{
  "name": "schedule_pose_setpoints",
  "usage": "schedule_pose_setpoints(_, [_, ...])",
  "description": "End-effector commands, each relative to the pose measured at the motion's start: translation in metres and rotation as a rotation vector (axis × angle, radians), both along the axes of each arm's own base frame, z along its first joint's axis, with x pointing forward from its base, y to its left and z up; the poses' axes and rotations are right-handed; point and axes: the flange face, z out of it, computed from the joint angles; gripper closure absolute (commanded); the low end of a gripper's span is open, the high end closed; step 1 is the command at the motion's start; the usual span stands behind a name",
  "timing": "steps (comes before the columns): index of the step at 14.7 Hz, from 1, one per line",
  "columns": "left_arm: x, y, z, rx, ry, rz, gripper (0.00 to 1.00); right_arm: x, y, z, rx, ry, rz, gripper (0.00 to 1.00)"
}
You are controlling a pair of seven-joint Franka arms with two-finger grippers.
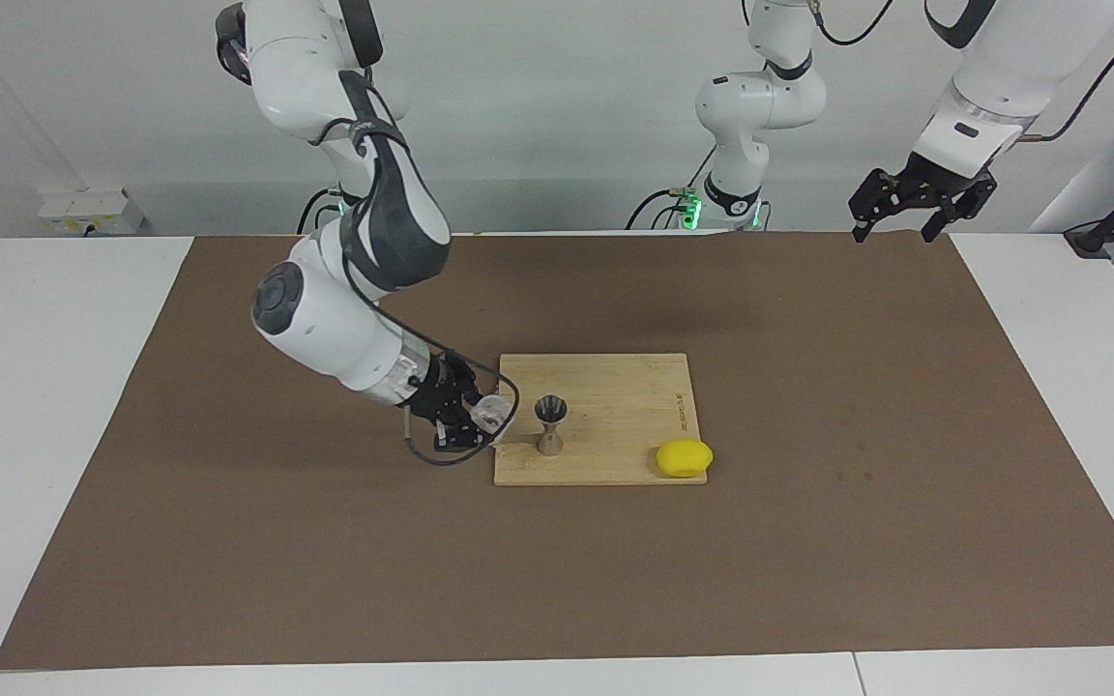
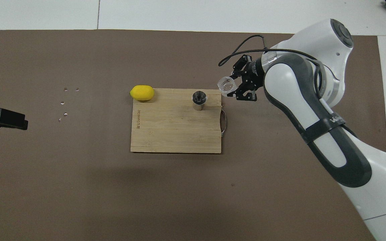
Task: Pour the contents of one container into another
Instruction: 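Turn the glass cup upright and carry it back with the right gripper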
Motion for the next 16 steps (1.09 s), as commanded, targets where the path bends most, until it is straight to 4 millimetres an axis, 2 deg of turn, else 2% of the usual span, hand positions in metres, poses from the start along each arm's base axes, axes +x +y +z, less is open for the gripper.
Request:
schedule_pose_setpoints(1, [-0.004,0.001,0.002,0.007,0.008,-0.001,0.00,-0.030,-0.053,-0.020,0.088,0.004,-0.048,1.00])
schedule_pose_setpoints(4, [-0.004,0.001,0.002,0.007,0.008,-0.001,0.00,-0.048,-0.104,-0.052,0.192,-0.018,-0.040,1.00])
schedule_pose_setpoints(7, [-0.004,0.001,0.002,0.007,0.008,-0.001,0.00,-0.053,-0.143,-0.074,0.243,0.011,-0.055,1.00])
schedule_pose_setpoints(10, [-0.004,0.001,0.002,0.005,0.008,-0.001,0.00,-0.063,-0.198,-0.100,0.288,-0.006,-0.017,1.00])
schedule_pose_setpoints(13, [-0.004,0.001,0.002,0.007,0.008,-0.001,0.00,-0.077,-0.239,-0.120,0.299,-0.021,-0.013,1.00])
schedule_pose_setpoints(16, [-0.004,0.001,0.002,0.007,0.008,-0.001,0.00,-0.092,-0.270,-0.137,0.309,-0.061,0.032,1.00])
